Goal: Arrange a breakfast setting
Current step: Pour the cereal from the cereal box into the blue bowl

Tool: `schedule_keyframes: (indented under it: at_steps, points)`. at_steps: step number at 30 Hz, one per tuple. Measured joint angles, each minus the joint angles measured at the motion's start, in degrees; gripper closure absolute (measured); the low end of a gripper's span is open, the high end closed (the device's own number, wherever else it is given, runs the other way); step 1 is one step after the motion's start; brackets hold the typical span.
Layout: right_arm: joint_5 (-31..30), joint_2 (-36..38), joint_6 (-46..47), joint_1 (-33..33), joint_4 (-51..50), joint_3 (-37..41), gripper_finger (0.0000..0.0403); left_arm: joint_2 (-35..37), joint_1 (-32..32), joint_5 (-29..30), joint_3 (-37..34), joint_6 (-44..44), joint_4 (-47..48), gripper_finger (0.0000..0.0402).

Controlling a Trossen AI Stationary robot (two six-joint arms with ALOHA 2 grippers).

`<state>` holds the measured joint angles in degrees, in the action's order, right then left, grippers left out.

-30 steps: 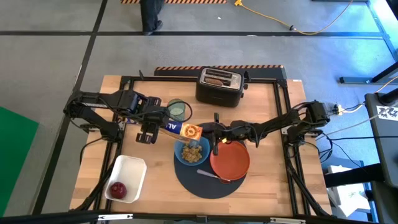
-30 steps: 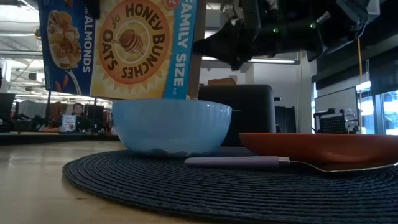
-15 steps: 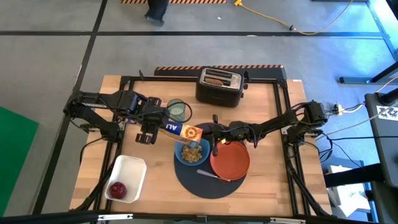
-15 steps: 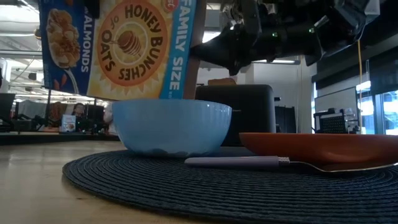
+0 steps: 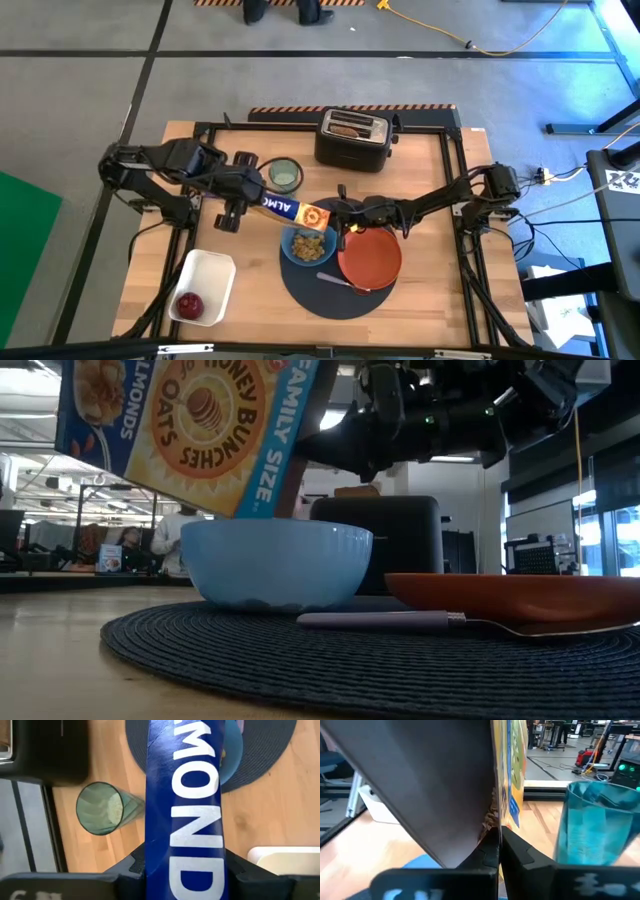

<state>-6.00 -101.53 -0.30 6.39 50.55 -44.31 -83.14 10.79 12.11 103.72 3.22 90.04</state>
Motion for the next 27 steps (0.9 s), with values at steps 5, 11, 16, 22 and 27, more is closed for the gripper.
schedule_keyframes:
  at_steps: [5, 11, 16, 22, 27]
  points:
    - [0.0, -0.8, 1.2, 0.1, -2.3, -0.1, 0.0403, -0.6, 0.2, -1.1, -0.6, 0.0, -0.2, 0.0282]
    - [-1.6, -0.8, 0.4, 2.0, -2.5, 0.0, 0.0403, -0.8, 0.2, -0.9, 0.6, 0.4, 0.0, 0.0282]
    - [-1.5, -0.2, 0.2, 2.3, -2.8, 0.0, 0.0403, -0.9, 0.2, -0.9, 4.3, 0.5, -0.3, 0.0282]
    - [-1.9, 0.8, 0.0, 2.3, -5.4, 0.3, 0.0403, -0.7, 0.2, -1.1, 5.4, -0.3, -0.7, 0.0282]
    - [-1.8, 1.5, 0.1, 2.3, -6.2, 0.4, 0.0403, -1.9, 0.5, -2.7, 5.4, -1.4, -0.7, 0.0283]
